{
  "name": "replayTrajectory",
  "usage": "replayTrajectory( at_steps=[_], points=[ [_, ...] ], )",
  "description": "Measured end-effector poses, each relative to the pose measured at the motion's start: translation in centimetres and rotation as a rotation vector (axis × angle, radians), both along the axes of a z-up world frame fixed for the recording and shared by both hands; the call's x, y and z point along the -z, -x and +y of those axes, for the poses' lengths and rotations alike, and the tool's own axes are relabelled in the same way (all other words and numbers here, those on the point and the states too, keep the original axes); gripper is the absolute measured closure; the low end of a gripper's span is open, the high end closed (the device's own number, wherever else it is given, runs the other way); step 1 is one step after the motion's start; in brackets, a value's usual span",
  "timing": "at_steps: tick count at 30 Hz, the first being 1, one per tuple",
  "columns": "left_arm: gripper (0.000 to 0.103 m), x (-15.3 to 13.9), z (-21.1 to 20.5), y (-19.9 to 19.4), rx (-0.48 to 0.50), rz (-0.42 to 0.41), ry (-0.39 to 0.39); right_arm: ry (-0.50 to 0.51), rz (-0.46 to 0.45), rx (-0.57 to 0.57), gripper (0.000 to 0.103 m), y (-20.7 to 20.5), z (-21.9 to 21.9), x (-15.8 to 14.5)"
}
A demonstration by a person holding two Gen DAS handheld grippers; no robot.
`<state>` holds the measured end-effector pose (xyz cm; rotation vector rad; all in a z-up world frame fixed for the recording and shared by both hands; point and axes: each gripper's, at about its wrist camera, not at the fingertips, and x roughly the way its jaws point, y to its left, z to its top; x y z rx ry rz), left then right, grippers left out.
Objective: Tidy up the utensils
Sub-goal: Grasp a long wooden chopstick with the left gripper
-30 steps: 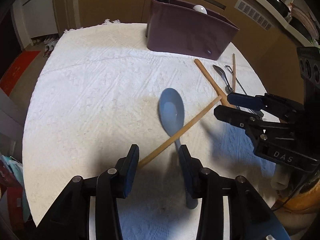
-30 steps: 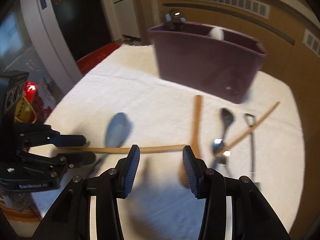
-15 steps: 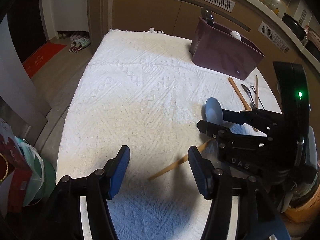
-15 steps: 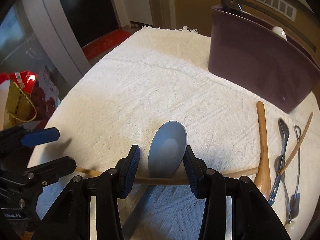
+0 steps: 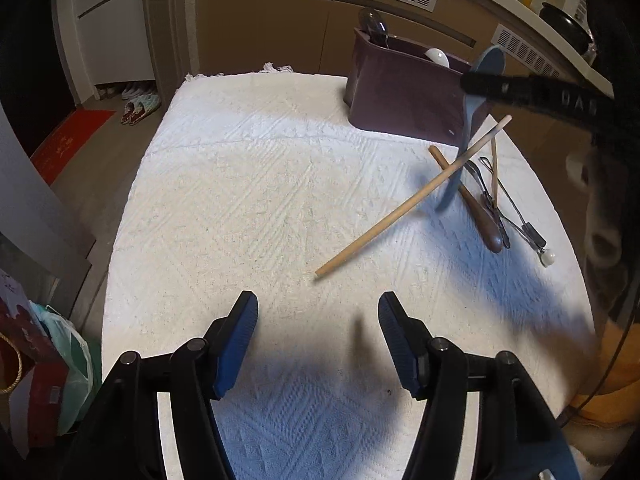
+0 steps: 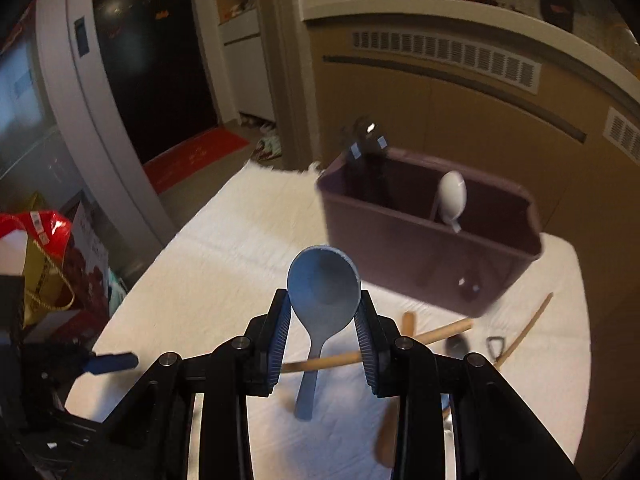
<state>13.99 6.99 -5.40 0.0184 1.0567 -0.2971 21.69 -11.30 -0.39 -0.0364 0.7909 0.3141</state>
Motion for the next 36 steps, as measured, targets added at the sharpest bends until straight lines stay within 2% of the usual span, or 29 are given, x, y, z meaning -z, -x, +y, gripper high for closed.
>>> replayTrajectory(
  at_steps=[6,10,14,19,21,23,27,33,35,36],
  points=[
    [0.044,0.0,-3.3,-0.8,0.12,-0.008,-0.048,-0.015,-0.043,0.16,0.07,-0.9,-6.4,-2.3],
    [0.044,-0.3,-7.0,-1.8,0.268,-0.056,-0.137,-0.027,-0.033,0.24,0.07,-0.1,-11.1,-2.1],
    [0.062,-0.6,-11.9,-4.0,0.448,-0.065,-0.206,-0.052,-0.002,0.277,0.07,1.6,-14.5,-0.9],
    [0.062,-0.3,-17.7,-7.1,0.614,-0.038,-0.238,-0.083,0.016,0.281,0.07,4.3,-17.0,0.6],
    [0.062,0.2,-19.0,-8.3,0.627,-0.014,-0.254,-0.086,0.006,0.28,0.07,5.5,-17.3,0.7],
    [0.062,0.8,-20.0,-9.3,0.638,0.02,-0.264,-0.092,0.007,0.275,0.08,6.0,-17.7,1.0],
    [0.073,2.2,-21.1,-9.9,0.652,0.067,-0.315,-0.103,0.02,0.27,0.08,6.3,-18.5,1.6],
    [0.073,2.2,-20.7,-10.8,0.598,0.133,-0.285,-0.149,0.033,0.258,0.08,5.7,-19.3,2.5],
    [0.072,3.1,-19.8,-11.1,0.563,0.197,-0.279,-0.156,0.044,0.294,0.079,5.4,-20.1,3.1],
    [0.072,2.9,-19.3,-10.9,0.548,0.186,-0.258,-0.161,0.051,0.315,0.079,5.2,-20.7,3.4]
  ],
)
